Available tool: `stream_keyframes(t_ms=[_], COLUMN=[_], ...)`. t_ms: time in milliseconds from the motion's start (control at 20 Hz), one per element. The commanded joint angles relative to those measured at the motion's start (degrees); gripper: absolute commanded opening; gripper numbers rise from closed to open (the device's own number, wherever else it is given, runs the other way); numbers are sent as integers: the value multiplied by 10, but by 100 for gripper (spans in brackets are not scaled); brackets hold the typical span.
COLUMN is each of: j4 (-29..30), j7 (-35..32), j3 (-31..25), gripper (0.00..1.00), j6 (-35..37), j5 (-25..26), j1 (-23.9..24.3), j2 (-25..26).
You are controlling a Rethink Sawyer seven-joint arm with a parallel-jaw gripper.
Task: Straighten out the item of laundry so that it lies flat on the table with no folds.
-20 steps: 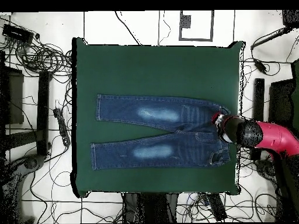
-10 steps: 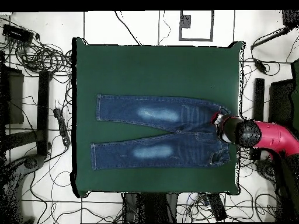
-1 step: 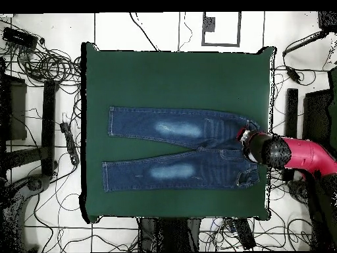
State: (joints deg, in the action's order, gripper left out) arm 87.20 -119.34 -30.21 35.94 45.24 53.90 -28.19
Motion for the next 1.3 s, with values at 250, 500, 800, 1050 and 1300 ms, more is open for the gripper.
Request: stream_keyframes(t_ms=[250,500,800,1050,1300], j4=[143,167,163,176,178], j7=[26,40,24,-9,-24], j3=[21,18,42,76,101], gripper=[0,0,0,0,0], j6=[-15,-6,-41,-89,-118], j5=[-10,-17,21,48,54], j1=[-8,10,8,-5,-18], j2=[-87,-107,-74,-61,-46])
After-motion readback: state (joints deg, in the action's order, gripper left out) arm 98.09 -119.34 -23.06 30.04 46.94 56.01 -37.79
